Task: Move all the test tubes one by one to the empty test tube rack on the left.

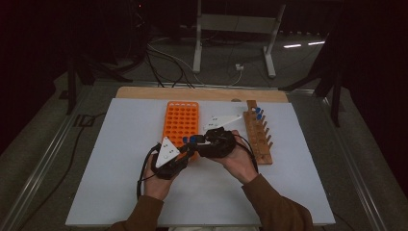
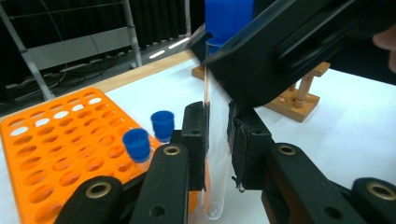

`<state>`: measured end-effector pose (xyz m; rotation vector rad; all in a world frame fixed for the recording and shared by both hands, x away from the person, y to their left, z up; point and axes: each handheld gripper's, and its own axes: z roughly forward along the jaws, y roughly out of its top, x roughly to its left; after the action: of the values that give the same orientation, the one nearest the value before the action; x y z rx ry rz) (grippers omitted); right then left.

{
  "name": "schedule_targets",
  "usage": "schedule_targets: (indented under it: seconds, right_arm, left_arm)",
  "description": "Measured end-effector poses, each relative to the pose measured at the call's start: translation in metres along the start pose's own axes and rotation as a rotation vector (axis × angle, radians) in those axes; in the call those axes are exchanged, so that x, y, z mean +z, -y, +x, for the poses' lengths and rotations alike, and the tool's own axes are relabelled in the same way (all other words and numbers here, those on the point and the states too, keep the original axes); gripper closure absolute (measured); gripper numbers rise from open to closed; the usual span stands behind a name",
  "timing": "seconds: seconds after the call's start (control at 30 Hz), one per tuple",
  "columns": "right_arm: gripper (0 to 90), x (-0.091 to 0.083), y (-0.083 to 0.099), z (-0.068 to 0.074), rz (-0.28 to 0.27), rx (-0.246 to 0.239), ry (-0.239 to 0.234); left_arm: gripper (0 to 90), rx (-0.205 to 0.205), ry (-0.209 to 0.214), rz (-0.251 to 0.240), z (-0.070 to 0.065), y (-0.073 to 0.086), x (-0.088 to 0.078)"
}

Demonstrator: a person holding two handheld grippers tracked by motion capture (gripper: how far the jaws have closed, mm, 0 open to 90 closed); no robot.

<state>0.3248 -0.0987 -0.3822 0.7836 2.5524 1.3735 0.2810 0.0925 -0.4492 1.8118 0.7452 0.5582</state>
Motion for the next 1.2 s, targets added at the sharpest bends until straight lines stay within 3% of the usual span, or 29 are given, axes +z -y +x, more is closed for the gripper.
schedule_targets:
  seconds: [0.2, 0.47, 0.73, 0.97, 1.2]
  right_arm:
    - [37.4, -0.014, 0.001, -0.008, -0.033, 0.015, 0.035]
    - [16.2, -0.029, 0.015, -0.018, -0.051, -0.006, 0.098]
    - [8.7, -0.043, 0.03, -0.027, -0.084, -0.008, 0.123]
    - [1.3, -0.055, 0.042, -0.036, -0.091, -0.004, 0.167]
    - [0.7, -0.072, 0.061, -0.049, -0.107, 0.018, 0.198]
  left_arm:
    - [78.0, -0.03, -0.037, -0.019, 0.01, 0.002, -0.005]
    - [78.0, -0.066, -0.093, -0.035, 0.018, 0.006, -0.008]
    - [78.0, -0.051, -0.159, -0.027, 0.027, 0.012, -0.004]
    - [78.0, -0.1, -0.178, -0.023, 0.037, 0.018, 0.008]
    - [78.0, -0.104, -0.203, 0.01, 0.038, 0.024, 0.024]
